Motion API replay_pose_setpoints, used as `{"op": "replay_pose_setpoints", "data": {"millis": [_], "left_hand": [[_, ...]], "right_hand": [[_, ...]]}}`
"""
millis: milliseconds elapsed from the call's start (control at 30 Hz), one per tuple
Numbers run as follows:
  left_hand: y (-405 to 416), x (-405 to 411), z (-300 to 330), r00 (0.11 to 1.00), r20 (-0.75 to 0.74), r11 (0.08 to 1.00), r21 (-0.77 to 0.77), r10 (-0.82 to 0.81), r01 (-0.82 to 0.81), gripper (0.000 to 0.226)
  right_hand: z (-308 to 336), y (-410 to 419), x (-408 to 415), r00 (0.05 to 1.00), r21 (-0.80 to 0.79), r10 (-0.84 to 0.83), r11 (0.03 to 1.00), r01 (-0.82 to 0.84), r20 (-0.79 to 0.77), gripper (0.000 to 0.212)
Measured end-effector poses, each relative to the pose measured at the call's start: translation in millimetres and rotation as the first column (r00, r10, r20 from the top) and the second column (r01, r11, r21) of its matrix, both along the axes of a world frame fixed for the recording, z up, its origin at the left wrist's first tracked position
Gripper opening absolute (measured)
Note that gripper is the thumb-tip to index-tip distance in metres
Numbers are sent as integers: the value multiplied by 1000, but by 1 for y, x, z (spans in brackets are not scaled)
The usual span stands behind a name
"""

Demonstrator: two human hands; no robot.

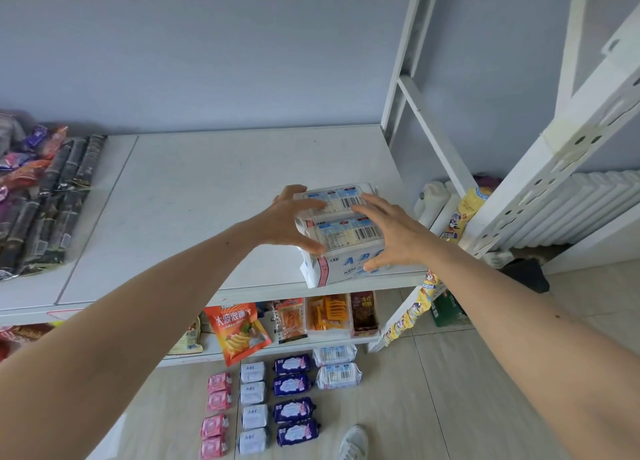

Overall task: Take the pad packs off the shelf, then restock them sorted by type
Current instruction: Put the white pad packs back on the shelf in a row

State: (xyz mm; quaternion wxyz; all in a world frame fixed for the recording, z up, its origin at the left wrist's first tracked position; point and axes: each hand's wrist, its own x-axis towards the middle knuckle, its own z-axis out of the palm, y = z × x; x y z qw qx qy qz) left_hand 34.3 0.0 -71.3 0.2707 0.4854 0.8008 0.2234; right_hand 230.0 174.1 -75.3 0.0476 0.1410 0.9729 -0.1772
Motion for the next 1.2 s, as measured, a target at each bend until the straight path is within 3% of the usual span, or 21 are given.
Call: {"op": "replay_pose_setpoints", "data": {"millis": [300, 600, 800, 933, 1033, 1200], "left_hand": [[57, -36, 7, 998, -57, 1000, -12, -16, 16, 82], [110, -82, 11, 951, -305, 998, -54, -55, 40, 68], [113, -90, 8, 947, -312, 993, -116, -69, 35, 64], [99, -74, 10, 965, -256, 995, -100, -49, 24, 91], [92, -63, 7, 936, -338, 993, -94, -102, 74, 112], [100, -65, -2, 893, -427, 987, -129, -143, 97, 105]], "right_hand": [[5, 38, -34, 995, 91, -97, 991, 96, -1, 113], [-5, 93, -90, 989, 33, -150, 988, 150, 5, 117], [-5, 107, -103, 993, 31, -114, 993, 113, 40, 119], [-3, 103, -93, 994, 85, -98, 992, 94, 44, 125], [-3, 99, -83, 994, 159, -108, 982, 103, 25, 123], [-5, 97, -88, 992, 217, -126, 968, 122, 2, 105]]}}
